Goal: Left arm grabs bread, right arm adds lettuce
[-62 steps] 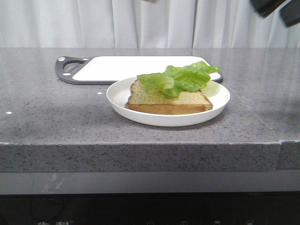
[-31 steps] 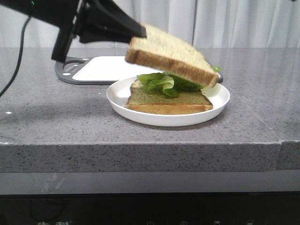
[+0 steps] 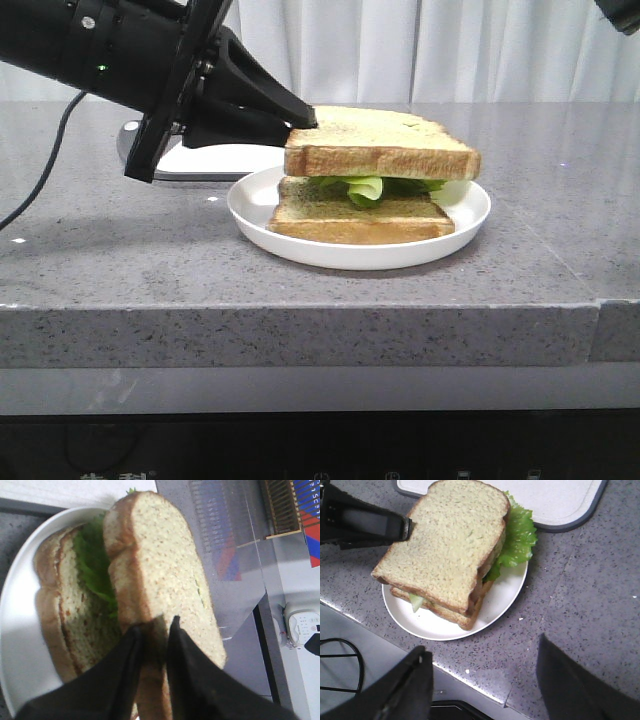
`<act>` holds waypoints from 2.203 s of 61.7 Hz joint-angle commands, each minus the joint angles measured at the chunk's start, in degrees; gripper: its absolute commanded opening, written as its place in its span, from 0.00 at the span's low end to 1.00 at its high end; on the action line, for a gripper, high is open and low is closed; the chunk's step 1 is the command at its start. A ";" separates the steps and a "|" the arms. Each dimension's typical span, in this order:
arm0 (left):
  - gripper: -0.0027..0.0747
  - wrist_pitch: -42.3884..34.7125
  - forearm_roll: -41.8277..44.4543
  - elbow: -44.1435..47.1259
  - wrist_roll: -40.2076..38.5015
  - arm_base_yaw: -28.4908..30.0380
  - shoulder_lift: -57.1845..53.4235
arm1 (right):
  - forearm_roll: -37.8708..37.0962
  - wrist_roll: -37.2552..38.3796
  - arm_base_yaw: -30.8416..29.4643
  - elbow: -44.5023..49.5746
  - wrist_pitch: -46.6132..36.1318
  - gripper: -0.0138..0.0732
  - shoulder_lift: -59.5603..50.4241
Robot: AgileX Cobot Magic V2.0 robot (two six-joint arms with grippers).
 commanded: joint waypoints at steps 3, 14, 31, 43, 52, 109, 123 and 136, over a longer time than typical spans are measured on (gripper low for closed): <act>0.49 1.40 -1.78 -1.65 0.48 -0.33 -2.07 | 1.11 0.05 -0.31 -1.41 -2.19 0.70 -0.97; 0.55 3.13 0.87 -1.65 0.32 2.66 -3.09 | -2.48 0.85 -0.31 -1.41 -0.41 0.70 -3.18; 0.55 3.39 15.13 -1.65 -6.27 6.12 -12.59 | -10.92 6.73 -0.31 -2.09 5.75 0.70 -12.98; 0.55 1.19 40.91 -1.65 -22.39 6.23 -23.18 | -25.77 20.01 -0.31 -2.32 12.14 0.70 -18.83; 0.55 2.65 62.21 -1.65 -36.39 6.23 -30.51 | -32.56 25.97 -0.31 -2.32 15.18 0.70 -21.07; 0.17 -11.33 86.20 14.91 -51.86 6.23 -62.76 | -31.58 26.11 -0.31 3.59 3.56 0.30 -23.28; 0.01 -11.31 86.10 14.91 -51.86 6.23 -62.76 | -31.58 26.11 -0.31 3.59 3.62 0.03 -23.28; 0.01 -10.93 86.02 14.91 -51.86 6.23 -62.76 | -31.51 26.11 -0.31 3.59 5.69 0.02 -23.28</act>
